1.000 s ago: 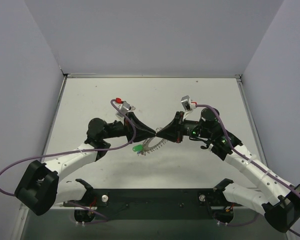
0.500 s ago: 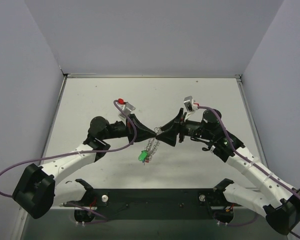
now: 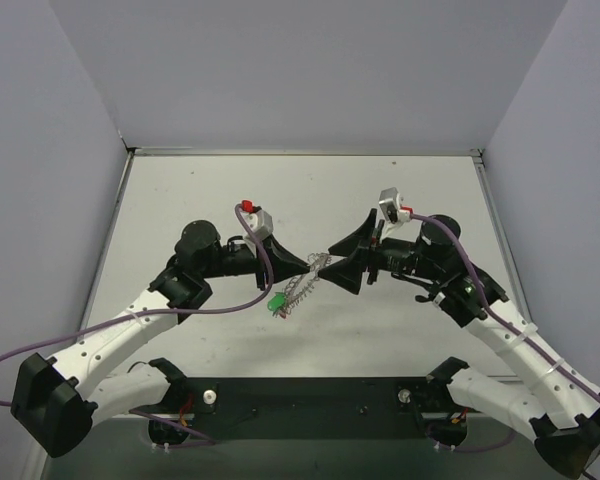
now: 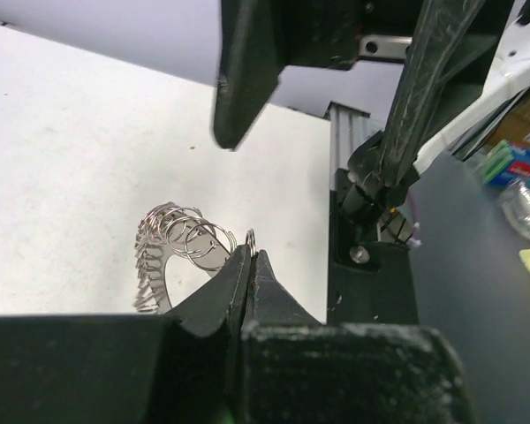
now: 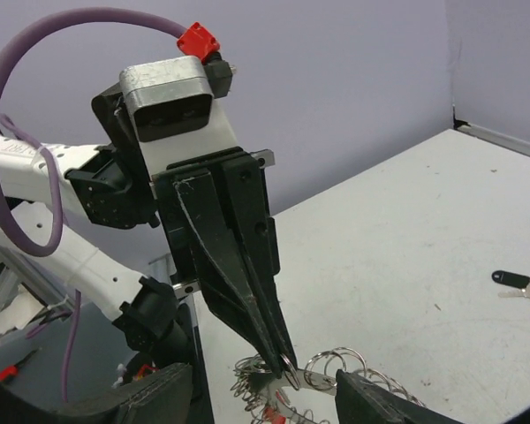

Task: Put the keys on the keyring

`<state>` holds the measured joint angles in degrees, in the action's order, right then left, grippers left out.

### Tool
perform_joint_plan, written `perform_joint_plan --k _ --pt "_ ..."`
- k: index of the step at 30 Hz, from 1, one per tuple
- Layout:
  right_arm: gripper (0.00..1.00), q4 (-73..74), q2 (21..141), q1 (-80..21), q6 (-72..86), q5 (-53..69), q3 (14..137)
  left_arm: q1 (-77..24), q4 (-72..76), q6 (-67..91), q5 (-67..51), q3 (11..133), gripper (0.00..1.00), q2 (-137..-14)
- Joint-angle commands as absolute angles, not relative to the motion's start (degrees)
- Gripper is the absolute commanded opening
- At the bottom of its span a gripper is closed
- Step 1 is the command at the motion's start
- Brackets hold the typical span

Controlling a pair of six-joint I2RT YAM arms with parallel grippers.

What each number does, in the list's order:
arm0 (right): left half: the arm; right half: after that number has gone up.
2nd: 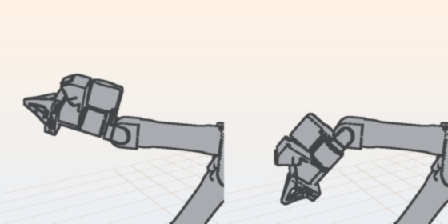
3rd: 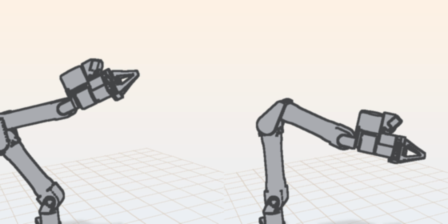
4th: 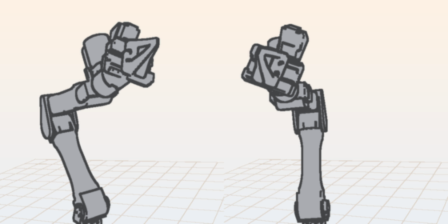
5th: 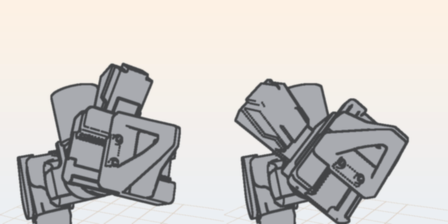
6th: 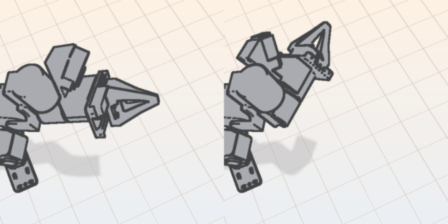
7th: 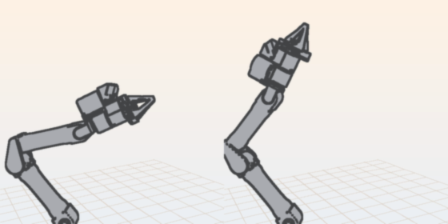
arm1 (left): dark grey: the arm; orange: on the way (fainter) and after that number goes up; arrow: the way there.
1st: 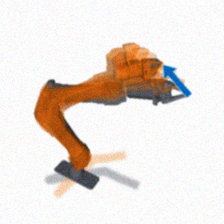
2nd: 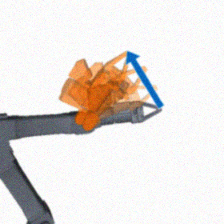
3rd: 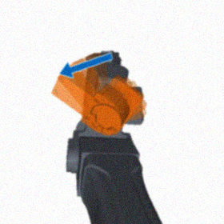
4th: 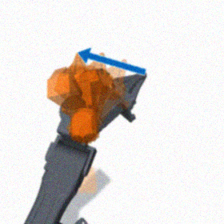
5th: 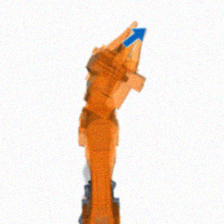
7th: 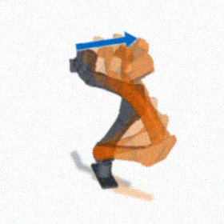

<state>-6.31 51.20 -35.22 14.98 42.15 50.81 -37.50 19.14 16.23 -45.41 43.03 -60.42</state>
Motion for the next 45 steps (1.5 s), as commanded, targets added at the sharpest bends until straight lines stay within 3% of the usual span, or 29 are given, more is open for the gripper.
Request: perform_joint_plan --k 1,8,11,13,15,36,39,45 --pt "0.59 -5.37 53.35 -34.98 12.31 49.65 55.71 -38.76 7.32 6.25 -42.28 48.86 0.00 -58.62" --pt "0.54 -2.30 56.95 -35.77 9.94 55.20 57.48 -39.02 3.43 5.19 -44.29 51.41 0.00 -59.06" --pt "0.47 -0.62 57.92 -35.86 8.44 55.37 57.66 -39.02 2.90 5.19 -46.05 52.29 0.00 -59.50" --pt "0.35 -0.18 58.27 -35.95 8.17 55.28 57.57 -39.02 2.90 5.19 -47.36 52.56 0.00 -59.77" --pt "0.29 -0.18 58.62 -36.03 8.00 55.02 57.31 -39.02 3.07 5.27 -47.98 52.82 0.00 -59.85" --pt "0.33 -0.18 60.29 -37.27 8.17 53.52 56.43 -39.02 11.33 10.19 -52.47 51.50 0.00 -61.00" --pt "0.31 -0.18 60.64 -37.44 8.52 53.53 56.08 -39.02 12.39 10.90 -53.00 51.33 0.00 -61.35" --pt "0.17 -2.10 60.12 -37.53 10.02 52.38 55.20 -38.94 13.01 11.51 -53.35 51.06 0.00 -61.17"
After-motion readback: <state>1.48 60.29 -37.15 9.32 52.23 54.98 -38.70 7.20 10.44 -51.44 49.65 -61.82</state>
